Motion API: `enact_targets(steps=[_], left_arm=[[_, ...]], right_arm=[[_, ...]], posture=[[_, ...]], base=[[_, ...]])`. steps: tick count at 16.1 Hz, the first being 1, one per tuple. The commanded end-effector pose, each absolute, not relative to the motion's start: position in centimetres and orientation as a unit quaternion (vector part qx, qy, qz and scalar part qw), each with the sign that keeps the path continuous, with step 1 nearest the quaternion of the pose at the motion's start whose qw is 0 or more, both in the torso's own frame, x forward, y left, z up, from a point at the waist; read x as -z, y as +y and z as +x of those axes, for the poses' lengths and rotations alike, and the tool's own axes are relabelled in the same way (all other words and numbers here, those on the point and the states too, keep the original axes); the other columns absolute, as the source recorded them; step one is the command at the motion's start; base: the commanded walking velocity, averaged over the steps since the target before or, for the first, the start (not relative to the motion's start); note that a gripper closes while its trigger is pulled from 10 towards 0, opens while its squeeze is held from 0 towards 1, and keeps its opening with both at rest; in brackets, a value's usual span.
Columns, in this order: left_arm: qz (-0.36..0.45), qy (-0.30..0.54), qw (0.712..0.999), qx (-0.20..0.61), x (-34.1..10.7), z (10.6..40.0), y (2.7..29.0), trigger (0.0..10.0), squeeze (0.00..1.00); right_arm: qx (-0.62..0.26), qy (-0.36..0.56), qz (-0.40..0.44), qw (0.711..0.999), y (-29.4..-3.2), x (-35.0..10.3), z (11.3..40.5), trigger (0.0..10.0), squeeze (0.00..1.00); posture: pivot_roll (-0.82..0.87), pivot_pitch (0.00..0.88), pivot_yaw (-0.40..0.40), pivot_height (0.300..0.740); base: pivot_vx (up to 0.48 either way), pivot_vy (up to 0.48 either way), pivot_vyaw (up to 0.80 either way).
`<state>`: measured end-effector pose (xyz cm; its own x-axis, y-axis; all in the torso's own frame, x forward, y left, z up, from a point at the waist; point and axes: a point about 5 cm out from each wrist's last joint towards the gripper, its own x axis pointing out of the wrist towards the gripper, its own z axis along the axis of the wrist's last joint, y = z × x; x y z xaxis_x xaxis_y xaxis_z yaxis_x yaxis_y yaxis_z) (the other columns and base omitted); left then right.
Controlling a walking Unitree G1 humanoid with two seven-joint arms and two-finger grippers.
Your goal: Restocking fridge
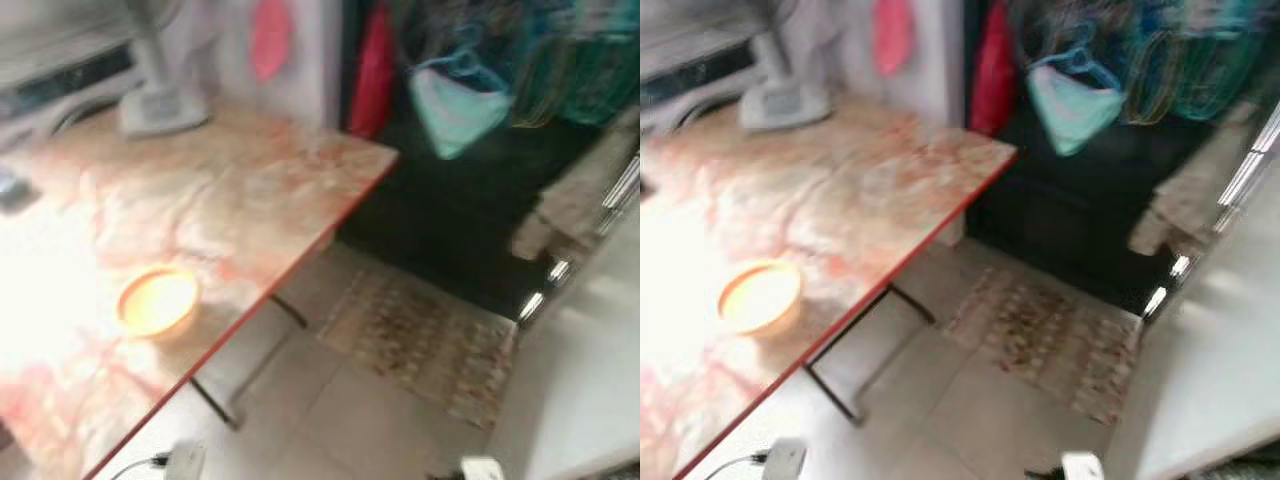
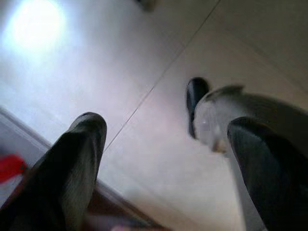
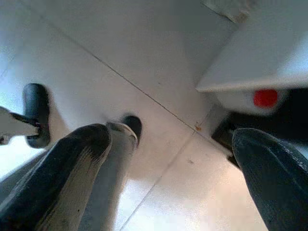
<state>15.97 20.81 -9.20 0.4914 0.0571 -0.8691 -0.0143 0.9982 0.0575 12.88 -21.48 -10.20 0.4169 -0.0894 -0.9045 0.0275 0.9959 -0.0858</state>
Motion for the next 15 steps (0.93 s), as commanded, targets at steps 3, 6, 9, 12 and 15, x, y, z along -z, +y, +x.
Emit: enact_targets(steps=[3, 6, 9, 12, 15], left_arm=[[0.022, 0.504, 0.863, -0.016, 9.17, 16.13, 20.60, 10.0, 0.00], [0.022, 0.504, 0.863, -0.016, 9.17, 16.13, 20.61, 10.0, 0.00], [0.022, 0.504, 0.863, -0.016, 9.17, 16.11, 20.64, 10.0, 0.00], [0.023, 0.504, 0.863, -0.015, 9.17, 16.12, 20.63, 10.0, 0.00], [0.024, 0.503, 0.864, -0.016, 9.14, 16.18, 20.66, 10.0, 0.00]], right_arm=[[0.041, 0.546, -0.026, 0.836, -21.79, 10.36, 12.18, 10.0, 0.00], [0.040, 0.546, -0.027, 0.836, -21.78, 10.36, 12.18, 10.0, 0.00], [0.040, 0.546, -0.028, 0.836, -21.76, 10.36, 12.18, 10.0, 0.00], [0.041, 0.546, -0.027, 0.837, -21.76, 10.36, 12.18, 10.0, 0.00], [0.040, 0.545, -0.028, 0.837, -21.74, 10.35, 12.25, 10.0, 0.00]], posture=[[-0.11, 0.044, 0.057, 0.740], [-0.11, 0.047, 0.057, 0.740], [-0.11, 0.047, 0.058, 0.740], [-0.11, 0.044, 0.059, 0.740], [-0.11, 0.046, 0.060, 0.740]], base=[[0.000, 0.000, 0.80], [0.000, 0.000, 0.80], [0.000, 0.000, 0.80], [0.000, 0.000, 0.80], [0.000, 0.000, 0.80]])
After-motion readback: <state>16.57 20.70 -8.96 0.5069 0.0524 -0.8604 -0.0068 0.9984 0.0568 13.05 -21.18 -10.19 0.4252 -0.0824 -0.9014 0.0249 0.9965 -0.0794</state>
